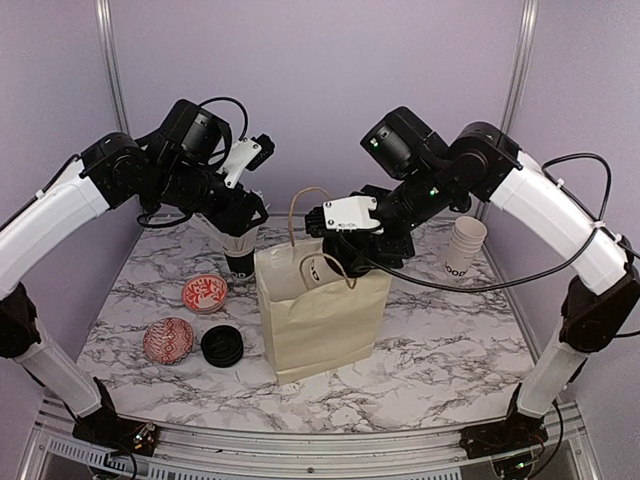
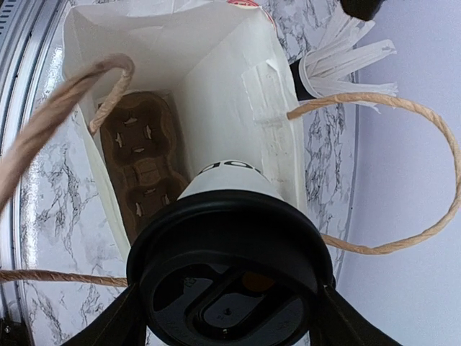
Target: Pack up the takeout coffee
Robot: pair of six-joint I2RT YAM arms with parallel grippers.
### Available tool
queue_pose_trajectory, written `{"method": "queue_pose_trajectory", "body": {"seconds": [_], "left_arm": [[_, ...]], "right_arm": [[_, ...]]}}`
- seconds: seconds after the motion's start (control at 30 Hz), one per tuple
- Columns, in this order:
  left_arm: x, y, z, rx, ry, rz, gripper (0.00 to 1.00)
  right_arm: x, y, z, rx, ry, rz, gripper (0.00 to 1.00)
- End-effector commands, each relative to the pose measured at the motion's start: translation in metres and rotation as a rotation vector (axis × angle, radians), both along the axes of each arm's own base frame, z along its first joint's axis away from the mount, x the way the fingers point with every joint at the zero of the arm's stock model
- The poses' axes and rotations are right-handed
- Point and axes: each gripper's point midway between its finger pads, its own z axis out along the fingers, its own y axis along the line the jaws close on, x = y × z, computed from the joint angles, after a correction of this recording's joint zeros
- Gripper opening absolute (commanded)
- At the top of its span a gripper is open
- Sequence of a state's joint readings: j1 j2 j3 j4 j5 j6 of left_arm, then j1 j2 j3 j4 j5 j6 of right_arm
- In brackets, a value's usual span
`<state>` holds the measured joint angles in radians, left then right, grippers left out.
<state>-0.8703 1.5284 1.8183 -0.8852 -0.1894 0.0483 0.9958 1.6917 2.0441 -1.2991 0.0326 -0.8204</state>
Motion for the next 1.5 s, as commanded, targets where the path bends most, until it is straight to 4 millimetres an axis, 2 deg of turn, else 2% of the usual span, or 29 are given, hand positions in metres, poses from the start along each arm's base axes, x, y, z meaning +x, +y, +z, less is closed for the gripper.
{"method": "queue_pose_trajectory", "body": {"seconds": [0.0, 0.13, 0.4, 0.57, 0.73, 0.93, 1.17, 1.37, 1.47], "left_arm": [[0.000, -0.002, -0.002, -0.018, 0.002, -0.008, 0.62], [-0.001, 0.001, -0.004, -0.017, 0.006, -0.006, 0.62], [0.001, 0.002, -0.010, -0.015, 0.015, 0.003, 0.62], [0.001, 0.003, -0.012, -0.019, 0.020, 0.003, 0.62], [0.002, 0.004, -0.015, -0.012, 0.023, -0.008, 0.62], [0.019, 0.007, -0.022, -0.025, 0.021, 0.022, 0.62], [0.045, -0.008, -0.056, -0.019, 0.092, 0.015, 0.62], [0.068, -0.042, -0.090, -0.039, 0.195, -0.037, 0.62], [0.078, -0.058, -0.108, -0.042, 0.244, -0.062, 0.62]], "right_arm": [[0.003, 0.003, 0.025, 0.036, -0.054, 0.000, 0.47], [0.008, 0.002, 0.033, 0.044, -0.086, -0.014, 0.47], [0.010, 0.001, 0.003, -0.022, -0.057, -0.015, 0.47], [0.008, -0.001, -0.004, -0.044, -0.039, -0.016, 0.47], [-0.010, -0.009, -0.009, -0.065, 0.026, 0.028, 0.47], [-0.034, -0.026, -0.022, -0.115, 0.034, 0.069, 0.47], [-0.063, -0.033, -0.027, -0.146, 0.008, 0.114, 0.45], [-0.077, -0.042, -0.035, -0.155, -0.001, 0.128, 0.45], [-0.094, -0.042, -0.038, -0.153, 0.003, 0.152, 0.45]]}}
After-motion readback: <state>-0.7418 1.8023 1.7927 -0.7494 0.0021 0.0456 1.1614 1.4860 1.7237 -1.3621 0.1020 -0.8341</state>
